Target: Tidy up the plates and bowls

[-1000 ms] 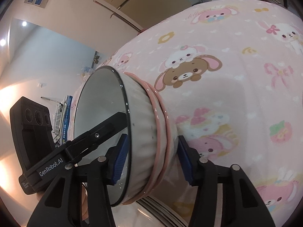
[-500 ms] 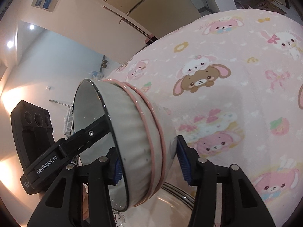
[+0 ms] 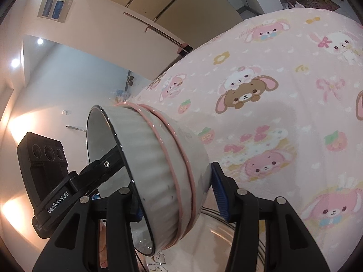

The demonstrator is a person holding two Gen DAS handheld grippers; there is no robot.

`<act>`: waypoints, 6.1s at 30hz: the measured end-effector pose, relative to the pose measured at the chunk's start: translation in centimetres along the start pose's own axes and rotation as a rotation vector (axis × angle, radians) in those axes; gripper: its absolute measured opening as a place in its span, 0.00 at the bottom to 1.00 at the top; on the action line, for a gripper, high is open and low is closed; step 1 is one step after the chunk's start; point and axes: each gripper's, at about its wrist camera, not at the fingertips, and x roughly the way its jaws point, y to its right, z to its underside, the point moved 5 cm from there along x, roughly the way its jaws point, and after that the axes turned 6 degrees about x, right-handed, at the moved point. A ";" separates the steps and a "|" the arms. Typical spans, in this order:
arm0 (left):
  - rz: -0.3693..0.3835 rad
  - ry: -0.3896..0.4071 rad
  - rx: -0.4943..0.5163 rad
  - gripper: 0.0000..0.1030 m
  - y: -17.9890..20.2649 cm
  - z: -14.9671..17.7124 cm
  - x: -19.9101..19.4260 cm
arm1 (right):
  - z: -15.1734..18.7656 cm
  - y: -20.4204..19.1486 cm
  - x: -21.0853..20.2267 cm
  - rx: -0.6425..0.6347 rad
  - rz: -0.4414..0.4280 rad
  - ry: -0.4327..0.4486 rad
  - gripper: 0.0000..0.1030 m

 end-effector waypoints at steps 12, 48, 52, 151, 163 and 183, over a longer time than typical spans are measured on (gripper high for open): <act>-0.023 -0.037 0.058 0.43 2.0 2.2 -2.2 | 1.9 -0.8 -1.5 -0.021 0.022 0.000 0.46; -0.036 -0.198 0.062 0.43 2.7 13.1 -4.3 | 13.9 2.4 -3.0 -0.028 0.091 -0.160 0.46; -0.038 -0.197 0.075 0.43 2.6 13.1 -3.9 | 13.8 2.4 -3.1 -0.041 0.115 -0.152 0.46; -0.363 0.791 0.391 1.00 1.0 27.6 -21.2 | 27.8 -1.9 -16.7 -0.611 0.354 1.032 1.00; -0.431 0.676 0.379 1.00 0.3 26.9 -18.8 | 26.3 -1.6 -14.0 -0.600 0.480 0.925 1.00; -0.441 0.679 0.376 1.00 0.2 26.8 -18.9 | 26.5 -1.6 -14.0 -0.590 0.473 0.933 1.00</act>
